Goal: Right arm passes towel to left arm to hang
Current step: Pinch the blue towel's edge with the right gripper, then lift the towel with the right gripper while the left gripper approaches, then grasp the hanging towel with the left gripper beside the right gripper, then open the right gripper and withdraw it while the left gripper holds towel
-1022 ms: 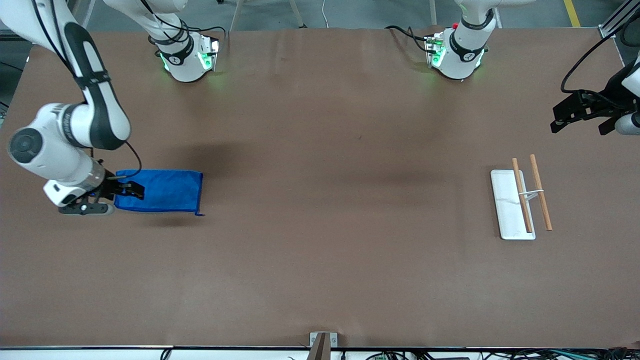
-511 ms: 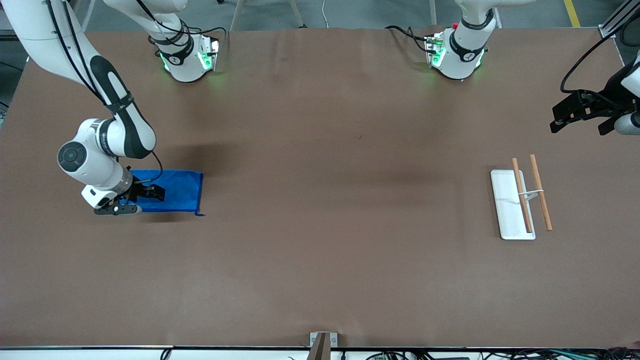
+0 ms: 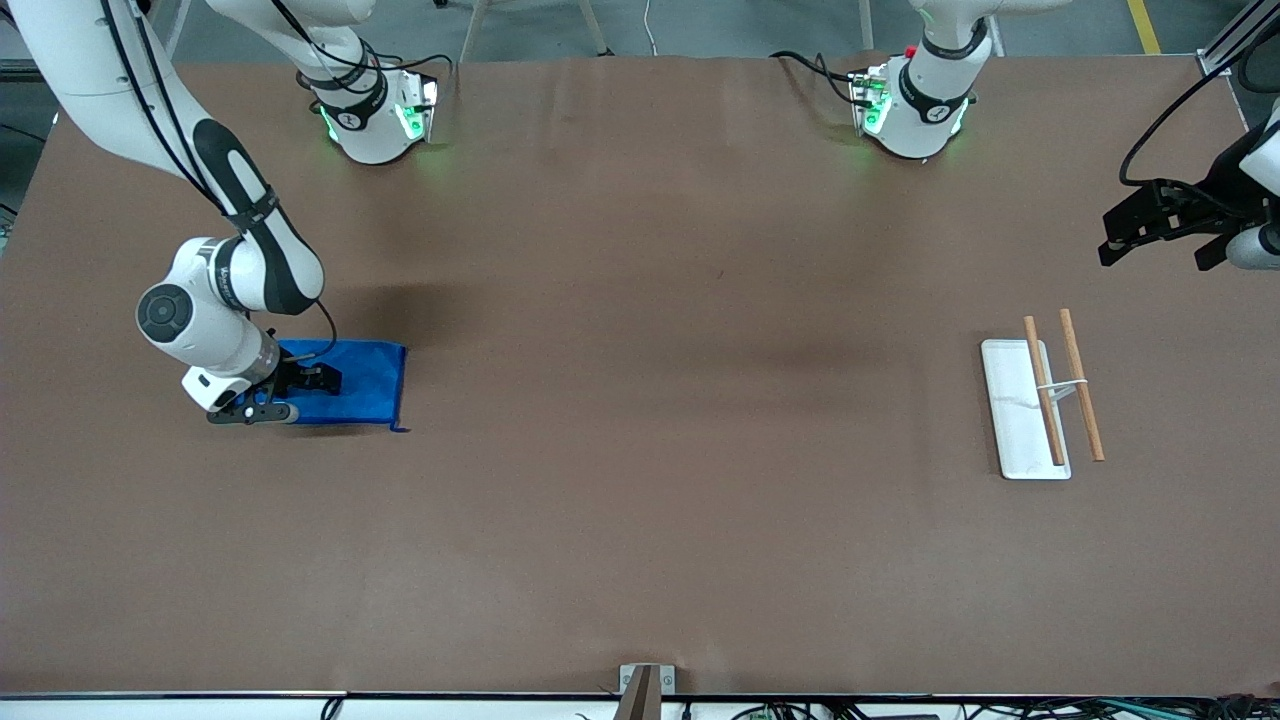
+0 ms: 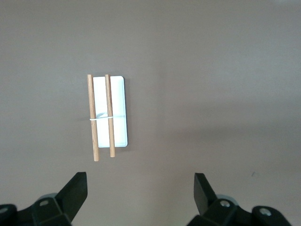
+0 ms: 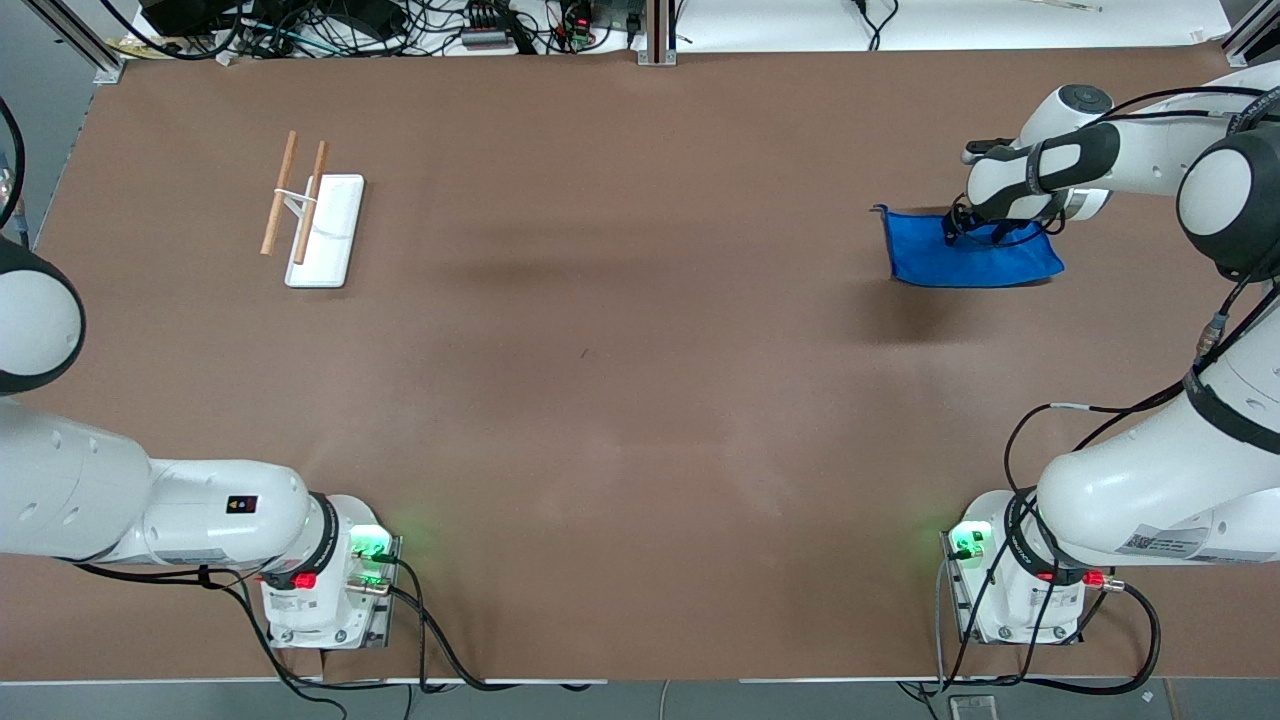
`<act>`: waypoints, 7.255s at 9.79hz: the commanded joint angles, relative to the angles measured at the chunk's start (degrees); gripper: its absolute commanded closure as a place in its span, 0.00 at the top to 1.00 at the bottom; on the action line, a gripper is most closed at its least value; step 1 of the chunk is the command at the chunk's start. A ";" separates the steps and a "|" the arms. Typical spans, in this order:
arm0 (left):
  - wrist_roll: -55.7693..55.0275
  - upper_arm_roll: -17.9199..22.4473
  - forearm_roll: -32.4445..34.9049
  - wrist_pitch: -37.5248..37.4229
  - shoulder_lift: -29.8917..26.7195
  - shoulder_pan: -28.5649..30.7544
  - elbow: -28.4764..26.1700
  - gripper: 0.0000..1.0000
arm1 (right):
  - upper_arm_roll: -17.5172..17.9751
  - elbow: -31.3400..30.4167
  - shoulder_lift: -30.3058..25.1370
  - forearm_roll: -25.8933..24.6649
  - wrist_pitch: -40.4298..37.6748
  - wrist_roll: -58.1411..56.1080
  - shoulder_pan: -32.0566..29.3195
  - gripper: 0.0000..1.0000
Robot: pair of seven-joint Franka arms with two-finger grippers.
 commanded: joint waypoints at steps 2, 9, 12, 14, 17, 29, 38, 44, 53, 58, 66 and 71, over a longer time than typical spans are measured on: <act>0.55 -0.12 -0.16 0.34 0.77 -0.09 -0.92 1.00 | -0.07 -1.08 -0.38 -0.12 0.87 -0.55 0.09 0.46; 0.55 -0.21 -0.24 0.34 0.77 -0.62 -1.00 1.00 | 0.20 10.39 -5.89 0.14 -20.93 1.03 1.66 0.01; 0.64 -0.64 -0.94 0.25 0.86 -0.53 -1.62 1.00 | 0.20 26.56 -7.23 1.02 -41.52 3.66 6.49 0.01; 0.90 -1.00 -2.61 0.33 1.12 -0.45 -1.62 1.00 | 0.20 33.17 -7.06 1.11 -45.35 12.93 13.68 0.01; 0.99 -2.40 -3.58 0.07 1.39 -0.89 -1.62 1.00 | 0.11 36.79 -6.88 14.31 -43.70 24.65 26.15 0.01; 25.72 -2.41 -43.26 -6.13 7.60 3.67 -17.26 1.00 | 0.20 45.07 0.68 98.42 -11.87 4.34 53.44 0.02; 34.99 -2.41 -62.91 -20.93 17.03 8.34 -19.97 0.90 | 0.11 45.42 0.68 112.29 -9.07 -4.86 57.31 0.04; 37.02 -4.08 -63.17 -21.02 16.42 7.73 -23.85 0.81 | 0.11 45.68 0.68 112.20 -8.09 -4.86 57.93 0.04; 32.38 -3.72 -62.38 -22.78 15.71 9.30 -20.18 0.00 | 0.11 45.77 0.68 112.29 -7.21 -4.77 58.10 0.04; 29.30 -3.46 -60.98 -22.34 16.33 8.96 -15.78 0.00 | -0.42 45.07 0.50 107.14 -7.13 -3.80 56.88 1.00; 25.42 -2.67 -40.89 -14.89 16.42 9.75 -1.63 0.00 | -4.43 36.30 -0.11 55.92 -7.83 -3.71 42.37 1.00; 25.77 2.50 -27.24 -2.15 17.56 8.43 -1.27 0.00 | -18.23 31.62 -0.20 42.52 -10.36 -3.36 42.55 1.00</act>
